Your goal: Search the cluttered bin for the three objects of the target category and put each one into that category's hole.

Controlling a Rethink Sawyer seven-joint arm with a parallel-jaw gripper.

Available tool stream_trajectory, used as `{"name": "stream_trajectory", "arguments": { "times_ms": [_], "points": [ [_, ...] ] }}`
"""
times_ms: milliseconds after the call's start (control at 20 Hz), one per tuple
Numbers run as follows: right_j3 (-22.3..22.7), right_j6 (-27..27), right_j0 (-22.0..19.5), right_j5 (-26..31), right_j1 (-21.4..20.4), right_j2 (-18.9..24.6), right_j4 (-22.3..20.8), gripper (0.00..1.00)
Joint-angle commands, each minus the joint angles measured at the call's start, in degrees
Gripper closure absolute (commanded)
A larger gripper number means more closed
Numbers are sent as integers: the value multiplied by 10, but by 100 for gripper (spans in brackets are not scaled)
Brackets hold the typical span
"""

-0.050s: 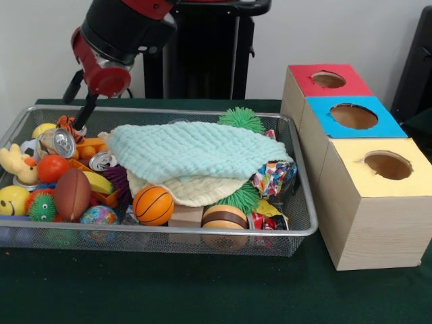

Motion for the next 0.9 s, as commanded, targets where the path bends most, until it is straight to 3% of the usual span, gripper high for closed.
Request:
{"name": "stream_trajectory", "arguments": {
  "times_ms": [50, 200, 650, 900],
  "points": [
    [-1, 77, -12, -62, 44, 3, -7, 0],
    [-9, 84, -15, -86, 54, -10, -1, 0],
    [-21, 46, -45, -101, 46, 5, 9, 0],
    [-47, 52, -64, -130, 71, 20, 16, 0]
  ]
}}
